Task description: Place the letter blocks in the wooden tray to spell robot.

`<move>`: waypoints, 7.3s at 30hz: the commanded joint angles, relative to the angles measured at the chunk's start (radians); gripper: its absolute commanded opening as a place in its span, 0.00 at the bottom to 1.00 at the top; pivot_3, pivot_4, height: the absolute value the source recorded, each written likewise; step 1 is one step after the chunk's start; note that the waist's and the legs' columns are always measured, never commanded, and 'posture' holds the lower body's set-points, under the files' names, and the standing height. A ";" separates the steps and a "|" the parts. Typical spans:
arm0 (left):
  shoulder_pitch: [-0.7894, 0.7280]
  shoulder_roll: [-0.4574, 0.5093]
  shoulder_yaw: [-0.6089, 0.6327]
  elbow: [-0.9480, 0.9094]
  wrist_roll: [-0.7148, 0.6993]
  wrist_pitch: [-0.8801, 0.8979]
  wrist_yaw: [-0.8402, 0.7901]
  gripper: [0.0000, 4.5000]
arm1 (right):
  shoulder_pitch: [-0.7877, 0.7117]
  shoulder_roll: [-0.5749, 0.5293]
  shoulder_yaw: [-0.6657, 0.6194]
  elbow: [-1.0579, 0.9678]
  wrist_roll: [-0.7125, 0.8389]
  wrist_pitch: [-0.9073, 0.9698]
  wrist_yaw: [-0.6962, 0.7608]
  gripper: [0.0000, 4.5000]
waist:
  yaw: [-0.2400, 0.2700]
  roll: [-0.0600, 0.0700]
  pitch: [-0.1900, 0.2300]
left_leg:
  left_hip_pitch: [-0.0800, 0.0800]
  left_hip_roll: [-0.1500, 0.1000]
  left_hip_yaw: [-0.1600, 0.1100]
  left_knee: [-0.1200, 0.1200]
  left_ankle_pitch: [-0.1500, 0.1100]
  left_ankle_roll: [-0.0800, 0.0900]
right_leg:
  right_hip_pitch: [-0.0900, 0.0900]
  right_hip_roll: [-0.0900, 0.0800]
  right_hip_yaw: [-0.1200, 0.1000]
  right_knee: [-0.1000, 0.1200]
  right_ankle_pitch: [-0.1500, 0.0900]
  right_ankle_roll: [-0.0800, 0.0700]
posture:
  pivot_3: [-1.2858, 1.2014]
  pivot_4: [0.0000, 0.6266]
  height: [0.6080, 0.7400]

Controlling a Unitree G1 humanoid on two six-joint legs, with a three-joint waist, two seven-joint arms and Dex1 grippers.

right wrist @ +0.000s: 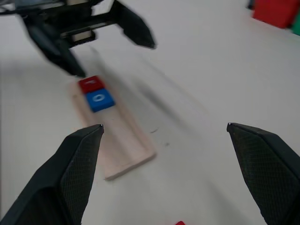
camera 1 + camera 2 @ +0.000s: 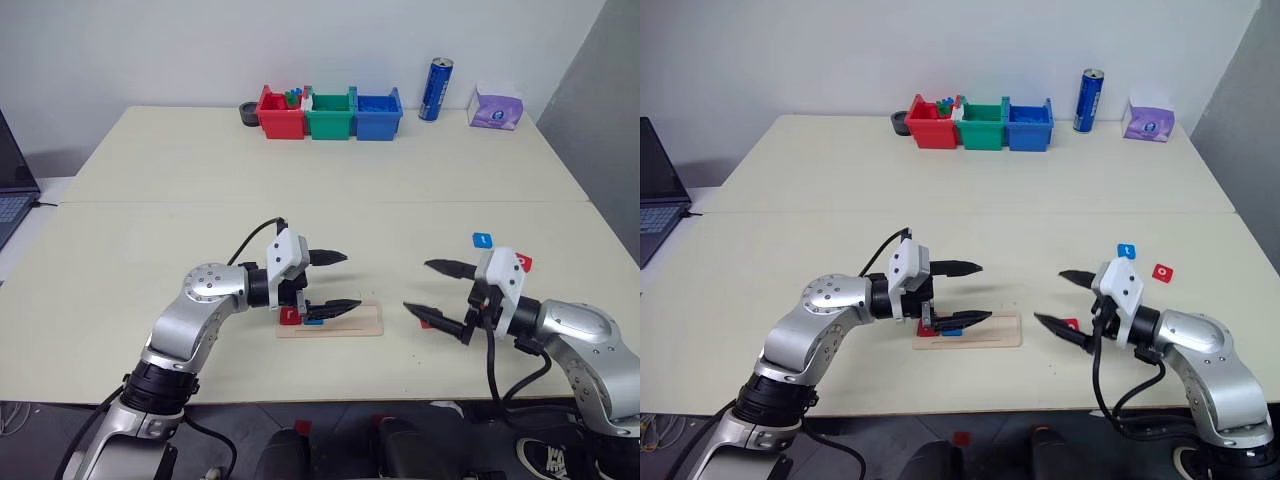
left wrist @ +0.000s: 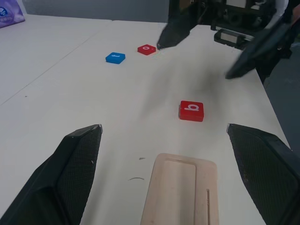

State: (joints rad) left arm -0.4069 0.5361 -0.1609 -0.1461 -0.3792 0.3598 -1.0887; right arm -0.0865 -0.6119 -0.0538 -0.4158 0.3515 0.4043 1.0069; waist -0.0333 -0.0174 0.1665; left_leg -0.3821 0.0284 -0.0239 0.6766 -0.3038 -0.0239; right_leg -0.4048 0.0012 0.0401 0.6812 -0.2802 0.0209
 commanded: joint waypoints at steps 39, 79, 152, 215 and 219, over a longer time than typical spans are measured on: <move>-0.059 0.016 -0.048 0.029 0.011 -0.091 -0.156 1.00 | -0.184 -0.088 0.134 0.664 -0.116 -0.442 0.252 1.00 | 0.005 0.000 0.000 | 0.000 0.000 0.001 0.002 0.000 0.000 | 0.000 -0.001 0.001 0.001 0.000 0.000 | 0.52 0.24 1.00; -0.002 0.193 0.039 0.163 0.018 -0.246 -0.300 1.00 | -0.422 0.170 0.423 0.498 -0.200 -0.199 0.177 0.33 | 0.007 0.001 0.001 | -0.001 0.001 0.001 0.003 0.000 0.000 | -0.001 -0.003 -0.001 0.002 0.001 -0.001 | 0.52 0.24 1.00; 0.006 0.167 0.032 0.152 0.035 -0.256 -0.278 1.00 | -0.436 0.211 0.408 0.628 -0.263 -0.305 0.157 0.01 | 0.004 0.001 0.001 | 0.000 0.001 0.001 0.002 0.000 0.000 | -0.001 -0.002 -0.002 0.003 0.001 -0.001 | 0.52 0.24 1.00; -0.227 -0.296 -0.154 0.295 0.177 -0.269 -0.003 1.00 | -0.118 0.309 -0.316 0.050 -0.294 0.449 -0.998 1.00 | 0.004 0.004 -0.001 | -0.001 -0.001 0.002 0.002 0.000 -0.001 | 0.000 -0.001 0.002 0.003 0.001 -0.001 | 0.52 0.24 1.00; -0.248 -0.340 -0.165 0.346 0.198 -0.292 0.020 1.00 | -0.192 0.346 -0.320 0.172 -0.294 0.415 -1.050 1.00 | 0.003 0.004 -0.001 | 0.000 -0.001 0.002 0.002 0.000 -0.001 | 0.000 -0.001 0.002 0.003 0.001 -0.001 | 0.52 0.24 1.00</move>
State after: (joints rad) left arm -0.6294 0.2056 -0.3195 0.1995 -0.1891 0.0936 -1.0788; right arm -0.2509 -0.2648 -0.3542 -0.2589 0.0615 0.8504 -0.0155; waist -0.0301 -0.0129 0.1652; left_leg -0.3825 0.0271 -0.0218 0.6788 -0.3034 -0.0244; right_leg -0.4053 0.0000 0.0422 0.6844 -0.2793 0.0201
